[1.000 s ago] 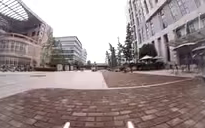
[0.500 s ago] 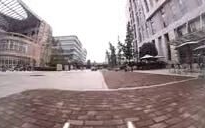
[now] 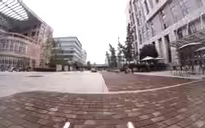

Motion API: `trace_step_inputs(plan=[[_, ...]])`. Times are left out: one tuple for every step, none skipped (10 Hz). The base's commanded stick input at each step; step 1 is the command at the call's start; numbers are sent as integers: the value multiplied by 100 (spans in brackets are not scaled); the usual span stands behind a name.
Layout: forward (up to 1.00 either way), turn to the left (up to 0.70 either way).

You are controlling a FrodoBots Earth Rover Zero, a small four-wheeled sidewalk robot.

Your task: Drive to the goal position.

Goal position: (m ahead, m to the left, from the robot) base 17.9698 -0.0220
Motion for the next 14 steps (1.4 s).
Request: trace_step_inputs(plan=[[45,0],[45,0],[45,0],[45,0],[45,0],[45,0],[45,0],[45,0],[45,0],[45,0],[45,0],[45,0],[45,0],[45,0]])
